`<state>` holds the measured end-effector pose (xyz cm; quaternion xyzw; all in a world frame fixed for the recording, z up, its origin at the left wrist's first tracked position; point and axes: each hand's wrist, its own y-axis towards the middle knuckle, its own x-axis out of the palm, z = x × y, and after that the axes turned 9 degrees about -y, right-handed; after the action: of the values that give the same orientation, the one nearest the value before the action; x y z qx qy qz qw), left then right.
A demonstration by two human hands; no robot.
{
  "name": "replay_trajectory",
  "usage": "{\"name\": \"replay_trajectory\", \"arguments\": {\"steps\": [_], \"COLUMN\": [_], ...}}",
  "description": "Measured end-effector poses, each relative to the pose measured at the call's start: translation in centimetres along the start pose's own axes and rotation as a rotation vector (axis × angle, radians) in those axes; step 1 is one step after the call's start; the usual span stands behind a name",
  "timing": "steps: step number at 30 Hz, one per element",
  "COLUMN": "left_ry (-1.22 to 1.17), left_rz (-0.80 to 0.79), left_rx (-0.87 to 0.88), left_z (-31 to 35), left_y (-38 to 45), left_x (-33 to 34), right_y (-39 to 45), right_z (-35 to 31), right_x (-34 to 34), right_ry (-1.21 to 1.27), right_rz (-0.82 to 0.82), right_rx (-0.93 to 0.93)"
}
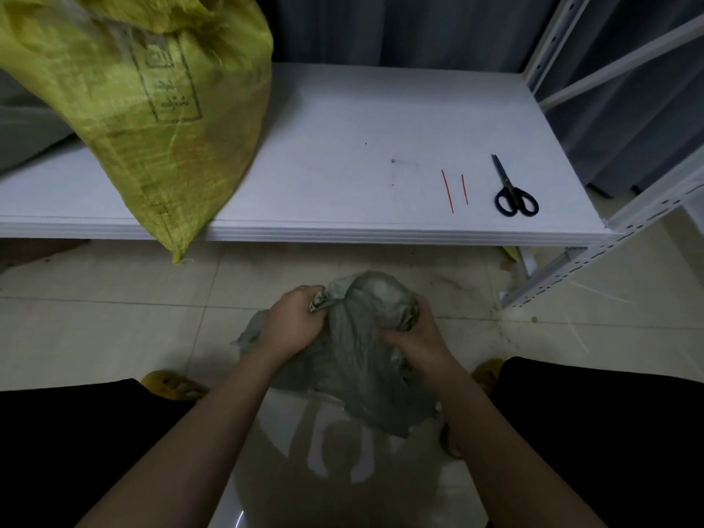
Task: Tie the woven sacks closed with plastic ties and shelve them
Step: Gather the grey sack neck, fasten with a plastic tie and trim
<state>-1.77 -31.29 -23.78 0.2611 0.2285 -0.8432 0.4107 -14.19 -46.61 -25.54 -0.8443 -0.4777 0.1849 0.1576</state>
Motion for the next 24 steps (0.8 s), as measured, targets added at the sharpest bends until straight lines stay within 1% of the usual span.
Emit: {"name": "replay_trajectory", "arguments": {"steps": [2, 5, 8, 11, 13, 16, 18, 21, 24], "left_ry": [-0.046, -0.069, -0.183, -0.222, -0.279, -0.388, -0.447, -0.489, -0.546], "left_rz": [0.017, 0.049, 0.064, 0.084, 0.09, 0.118, 0.132, 0.111, 0.114], "left_rx": [-0.014, -0.06, -0.114, -0.199, -0.217, -0.201, -0.138, -0.053, -0.041], "left_z": [-0.2, -0.4, -0.2, -0.3, -0.1, 0.2, 0.1, 0.7, 2.1], "left_y": [-0.3, -0.5, -0.5, -0.5, -0.6, -0.7, -0.6, -0.5, -0.9], "left_x": [0.3, 0.4, 0.3, -0.2, -0.4, -0.3, -0.2, -0.2, -0.2], "right_y": [-0.4, -1.0, -1.9, -2.3, -2.3, -2.5, -2.6, -2.5, -2.3], "right_z": [0.1, 0.1, -0.2, -0.3, -0.3, -1.2, -2.1, -3.4, -4.6], "right_x": [-0.7, -1.2, -1.1, -0.6, -0.2, 0.4, 1.2, 2.3, 3.0], "right_ry": [-0.199, -0.469, -0.594, -0.644, -0.639, -0.506, -0.404, -0.29, -0.165], "right_rz": [0.032, 0.226, 0.377, 0.427, 0.431, 0.428, 0.395, 0.343, 0.377], "right_rx": [-0.099, -0.27, -0.439, -0.584, -0.589, -0.545, -0.493, -0.45, -0.394]}}
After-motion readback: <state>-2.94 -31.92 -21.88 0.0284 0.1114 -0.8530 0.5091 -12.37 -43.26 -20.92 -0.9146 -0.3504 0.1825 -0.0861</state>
